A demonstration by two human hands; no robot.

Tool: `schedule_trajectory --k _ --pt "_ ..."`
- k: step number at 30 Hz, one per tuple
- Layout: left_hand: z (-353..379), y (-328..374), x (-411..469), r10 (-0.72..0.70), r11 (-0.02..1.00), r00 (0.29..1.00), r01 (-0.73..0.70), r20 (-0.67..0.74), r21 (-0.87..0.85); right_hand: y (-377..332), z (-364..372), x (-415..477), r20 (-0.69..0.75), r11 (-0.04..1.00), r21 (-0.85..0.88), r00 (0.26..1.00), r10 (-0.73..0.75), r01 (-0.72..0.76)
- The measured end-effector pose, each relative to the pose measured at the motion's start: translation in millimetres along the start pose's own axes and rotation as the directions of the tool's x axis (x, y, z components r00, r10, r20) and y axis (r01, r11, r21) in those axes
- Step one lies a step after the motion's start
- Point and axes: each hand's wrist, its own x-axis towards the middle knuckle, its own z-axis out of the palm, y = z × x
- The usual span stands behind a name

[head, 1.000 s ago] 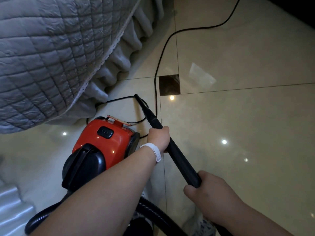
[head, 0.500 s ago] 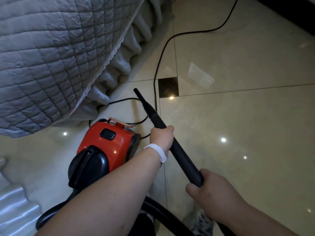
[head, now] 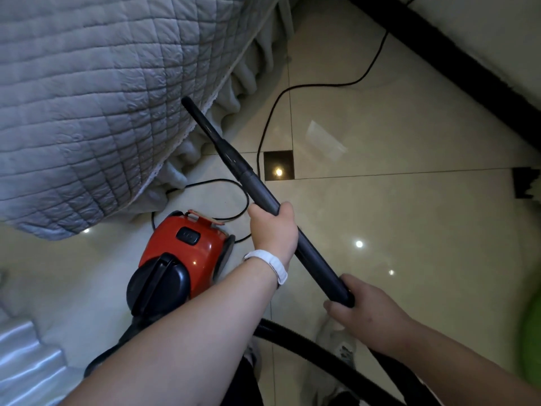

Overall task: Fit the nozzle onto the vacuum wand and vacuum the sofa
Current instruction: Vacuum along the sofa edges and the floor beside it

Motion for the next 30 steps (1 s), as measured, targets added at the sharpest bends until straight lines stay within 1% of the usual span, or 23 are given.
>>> schedule_trajectory --k 3,6,9,12,14,17,19,21,23,30 --pt "0 18 -13 0.039 0.999 0.999 -0.040 -0.030 -0.010 -3 -11 -5 -0.026 0.999 -0.018 0.999 -0.042 0.042" --pt "10 24 -16 0.058 0.998 0.998 -0.058 -0.029 -0.008 0 -13 -4 -0.052 0.999 0.000 0.997 -0.052 0.052" --pt "23 20 -20 0.098 0.995 0.994 -0.099 -0.048 -0.005 11 -13 4 -0.025 0.996 0.039 0.996 -0.081 0.082" --pt "43 11 -24 0.068 0.995 0.996 -0.072 -0.059 -0.066 29 -12 17 -0.007 0.993 0.093 0.997 -0.077 0.078" --pt "54 0 -25 0.042 0.993 0.998 -0.045 -0.036 -0.107 39 -7 25 0.013 0.987 0.130 0.995 -0.094 0.091" --pt "69 -29 -22 0.013 0.993 1.000 -0.010 0.023 -0.117 54 0 45 0.039 0.983 0.162 0.995 -0.097 0.089" --pt "75 -50 -13 -0.018 0.988 1.000 0.021 0.021 -0.151 62 7 66 0.052 0.979 0.185 0.994 -0.095 0.084" --pt "80 -69 2 -0.016 0.986 1.000 0.018 0.014 -0.165 69 16 88 0.063 0.978 0.184 0.992 -0.108 0.094" --pt "83 -88 20 0.004 0.991 1.000 0.000 0.026 -0.134 76 27 109 0.065 0.979 0.181 0.992 -0.110 0.097" --pt "90 -145 113 0.073 0.996 0.996 -0.070 0.055 -0.061 89 63 212 0.047 0.990 0.039 0.989 -0.138 0.137"
